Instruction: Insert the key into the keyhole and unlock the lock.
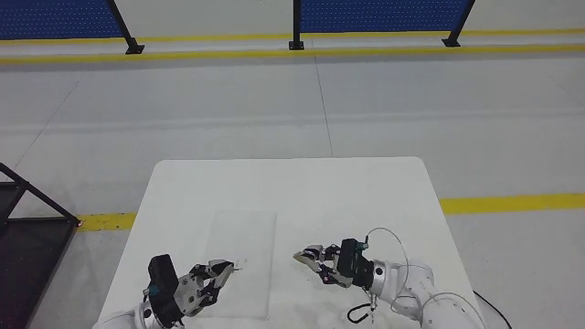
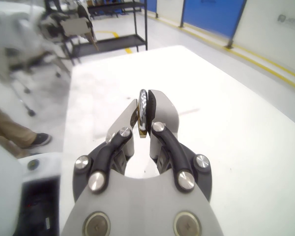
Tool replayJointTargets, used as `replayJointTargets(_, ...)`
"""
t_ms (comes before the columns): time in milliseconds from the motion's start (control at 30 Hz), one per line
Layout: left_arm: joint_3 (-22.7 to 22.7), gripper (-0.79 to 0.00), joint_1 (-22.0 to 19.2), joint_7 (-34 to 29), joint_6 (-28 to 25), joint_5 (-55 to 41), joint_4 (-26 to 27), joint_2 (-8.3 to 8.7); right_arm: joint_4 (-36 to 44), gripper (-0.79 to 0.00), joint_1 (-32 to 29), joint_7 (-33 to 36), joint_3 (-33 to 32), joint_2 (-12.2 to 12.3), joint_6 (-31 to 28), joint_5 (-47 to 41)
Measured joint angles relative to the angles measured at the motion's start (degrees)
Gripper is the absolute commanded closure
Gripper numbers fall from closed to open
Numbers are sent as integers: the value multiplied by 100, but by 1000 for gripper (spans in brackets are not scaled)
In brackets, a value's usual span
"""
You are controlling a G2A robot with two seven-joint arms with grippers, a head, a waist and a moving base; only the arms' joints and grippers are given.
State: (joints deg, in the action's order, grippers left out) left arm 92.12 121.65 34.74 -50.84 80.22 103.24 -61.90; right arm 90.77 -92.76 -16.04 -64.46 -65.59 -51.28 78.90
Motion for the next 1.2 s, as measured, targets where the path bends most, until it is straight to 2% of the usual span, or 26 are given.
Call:
replayJointTargets(133, -121, 0, -87, 469, -452, -66, -123, 19, -134, 0, 114, -360, -43, 32, -574, -258)
replayJointTargets(200, -169, 0, -153, 591, -654, -58, -213, 32, -189, 0, 145, -429, -91, 46, -613, -290)
replayJointTargets(733, -183, 0, -219, 481, -566, -38, -212, 33, -177, 0, 140, -413, -66, 40, -552, -328)
replayJointTargets(800, -335, 0, -299, 462, -455, -259, -167, 12, -207, 0, 166, -534, 29, 20, -606, -563)
replayJointTargets(933, -710, 0, -584, 900, -702, -730, -304, -31, -488, 0, 371, -1063, 383, -31, -677, -1128)
replayJointTargets(1000, -1021, 0, -812, 1193, -714, -970, -431, -64, -653, 0, 531, -1470, 723, -56, -673, -1452)
replayJointTargets(1200, -1871, 0, -1458, 1231, -640, -1892, -656, -196, -1063, 0, 1137, -2812, 1906, -25, -672, -2028)
